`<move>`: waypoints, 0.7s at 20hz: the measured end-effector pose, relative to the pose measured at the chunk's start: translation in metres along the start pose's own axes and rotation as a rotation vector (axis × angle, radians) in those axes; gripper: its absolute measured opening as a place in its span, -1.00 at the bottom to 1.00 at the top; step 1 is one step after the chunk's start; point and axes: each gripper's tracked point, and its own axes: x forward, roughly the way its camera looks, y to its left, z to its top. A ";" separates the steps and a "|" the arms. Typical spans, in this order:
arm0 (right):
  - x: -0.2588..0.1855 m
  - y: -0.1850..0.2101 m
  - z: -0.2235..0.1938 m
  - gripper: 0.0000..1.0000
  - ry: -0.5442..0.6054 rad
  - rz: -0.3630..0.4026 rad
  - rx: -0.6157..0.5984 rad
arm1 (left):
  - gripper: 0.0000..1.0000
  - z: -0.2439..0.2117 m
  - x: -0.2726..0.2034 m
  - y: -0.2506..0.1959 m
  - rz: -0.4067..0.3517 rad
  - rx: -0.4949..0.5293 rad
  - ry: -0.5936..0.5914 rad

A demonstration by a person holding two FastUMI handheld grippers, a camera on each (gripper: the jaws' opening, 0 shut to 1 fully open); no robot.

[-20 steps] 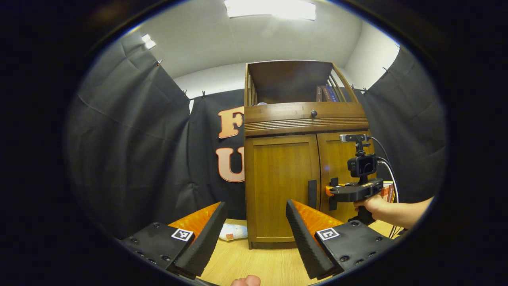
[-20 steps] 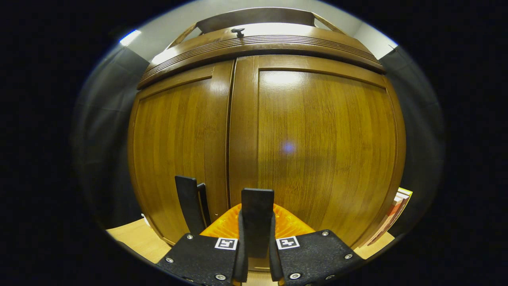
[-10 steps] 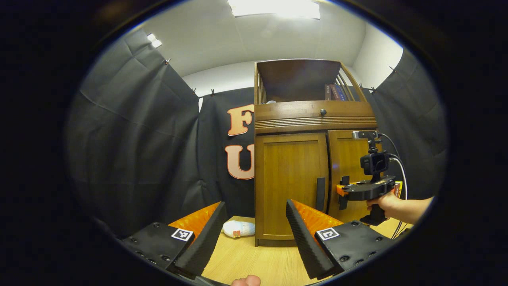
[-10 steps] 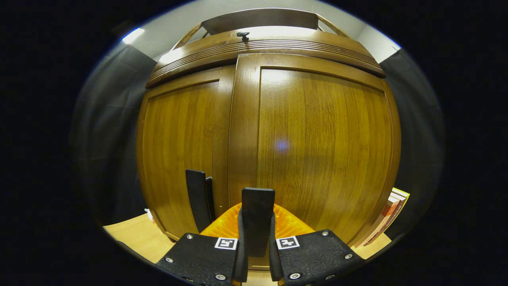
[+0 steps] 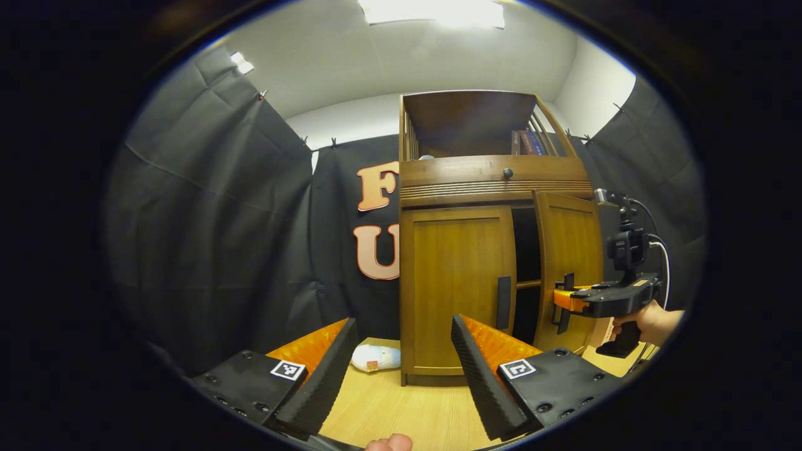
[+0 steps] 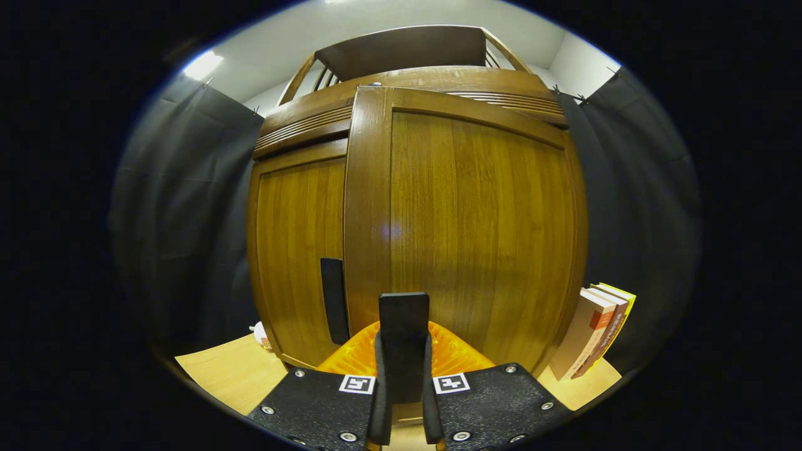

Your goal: Open the right door of the double-door shoe cabinet with the right hand, and open the left door with the left hand.

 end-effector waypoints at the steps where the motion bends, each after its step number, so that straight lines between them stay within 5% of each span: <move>1: -0.011 -0.004 -0.001 -0.67 0.000 -0.006 -0.004 | 0.94 0.000 -0.001 -0.007 -0.012 -0.005 0.001; 6: -0.060 -0.032 0.000 -0.54 0.025 -0.020 0.000 | 0.90 -0.002 0.002 -0.041 -0.063 -0.036 0.003; 14: -0.122 -0.107 -0.002 -0.63 0.038 -0.144 -0.016 | 0.97 -0.013 0.012 -0.078 -0.092 -0.057 0.026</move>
